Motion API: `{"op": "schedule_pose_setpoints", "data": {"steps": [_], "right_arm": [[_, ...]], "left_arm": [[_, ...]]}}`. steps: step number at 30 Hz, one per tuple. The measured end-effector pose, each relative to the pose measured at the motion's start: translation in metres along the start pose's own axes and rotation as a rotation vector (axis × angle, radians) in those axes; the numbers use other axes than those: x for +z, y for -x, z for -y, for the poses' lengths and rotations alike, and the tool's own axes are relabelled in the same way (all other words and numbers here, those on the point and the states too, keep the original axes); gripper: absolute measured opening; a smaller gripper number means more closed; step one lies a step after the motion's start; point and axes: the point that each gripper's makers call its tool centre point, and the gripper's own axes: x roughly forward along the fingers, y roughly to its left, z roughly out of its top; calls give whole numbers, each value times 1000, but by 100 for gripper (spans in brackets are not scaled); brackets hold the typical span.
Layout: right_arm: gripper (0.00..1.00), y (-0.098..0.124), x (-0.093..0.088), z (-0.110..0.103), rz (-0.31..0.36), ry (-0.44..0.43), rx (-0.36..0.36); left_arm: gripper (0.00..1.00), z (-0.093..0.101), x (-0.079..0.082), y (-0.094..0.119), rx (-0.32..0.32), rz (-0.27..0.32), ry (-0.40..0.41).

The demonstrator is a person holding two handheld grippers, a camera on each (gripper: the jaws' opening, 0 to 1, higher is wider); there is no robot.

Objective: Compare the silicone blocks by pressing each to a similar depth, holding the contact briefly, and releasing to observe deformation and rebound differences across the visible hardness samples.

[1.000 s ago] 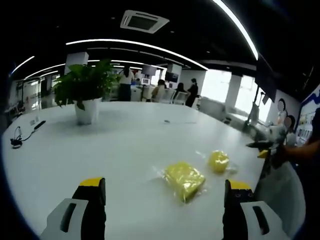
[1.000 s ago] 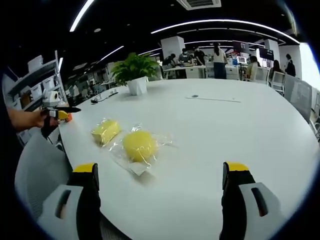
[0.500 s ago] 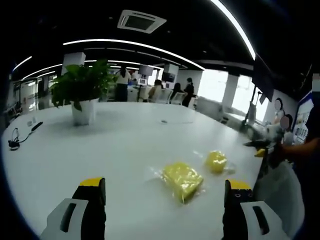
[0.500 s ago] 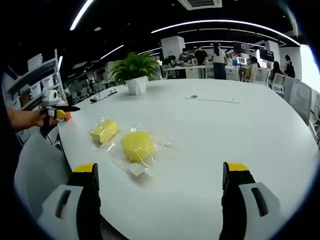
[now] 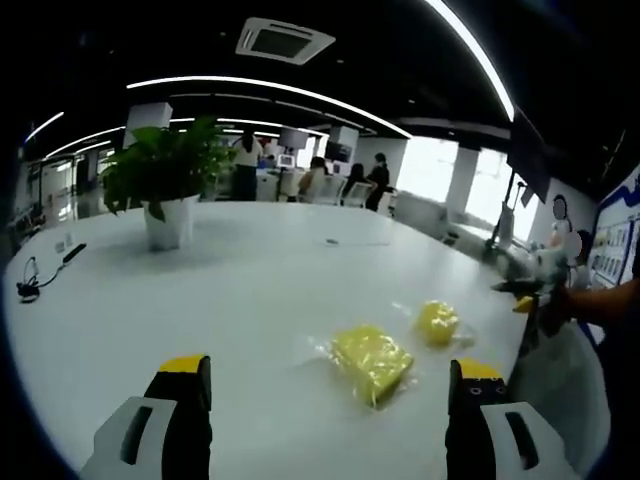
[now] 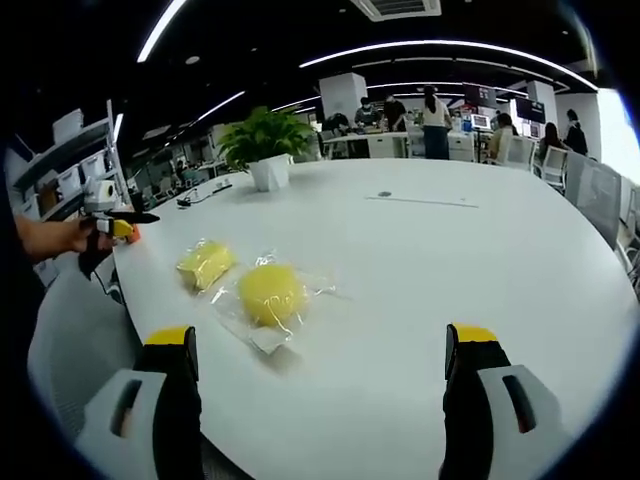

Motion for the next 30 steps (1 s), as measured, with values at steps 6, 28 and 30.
{"op": "schedule_pose_setpoints", "data": {"steps": [6,28,30], "right_arm": [[96,-1,1,-3,-5,1,6],[96,0,1,-9,-2,-2,11],[96,0,1,-9,-4,-3,10]], "left_arm": [[100,-1,-3,1,-3,-4,8],[100,1,-7,1,-9,-6,13],[100,1,-7,1,-10,-4,16]]}}
